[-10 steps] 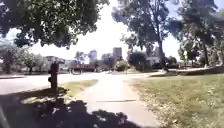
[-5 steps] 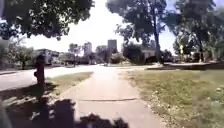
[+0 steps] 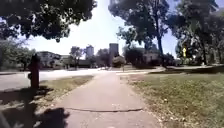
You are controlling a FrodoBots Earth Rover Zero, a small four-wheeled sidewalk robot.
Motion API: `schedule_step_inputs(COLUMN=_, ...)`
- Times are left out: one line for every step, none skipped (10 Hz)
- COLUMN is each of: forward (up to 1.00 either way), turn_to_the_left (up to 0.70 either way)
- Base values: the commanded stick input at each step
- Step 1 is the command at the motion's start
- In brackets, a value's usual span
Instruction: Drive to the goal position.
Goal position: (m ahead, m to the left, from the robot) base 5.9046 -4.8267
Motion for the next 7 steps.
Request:
schedule_step_inputs(forward=0.69, turn_to_the_left=-0.02)
schedule_step_inputs(forward=0.69, turn_to_the_left=0.00)
schedule_step_inputs(forward=0.69, turn_to_the_left=0.00)
schedule_step_inputs(forward=0.69, turn_to_the_left=0.23)
schedule_step_inputs(forward=0.69, turn_to_the_left=0.34)
schedule_step_inputs(forward=0.69, turn_to_the_left=0.26)
schedule_step_inputs(forward=0.69, turn_to_the_left=0.11)
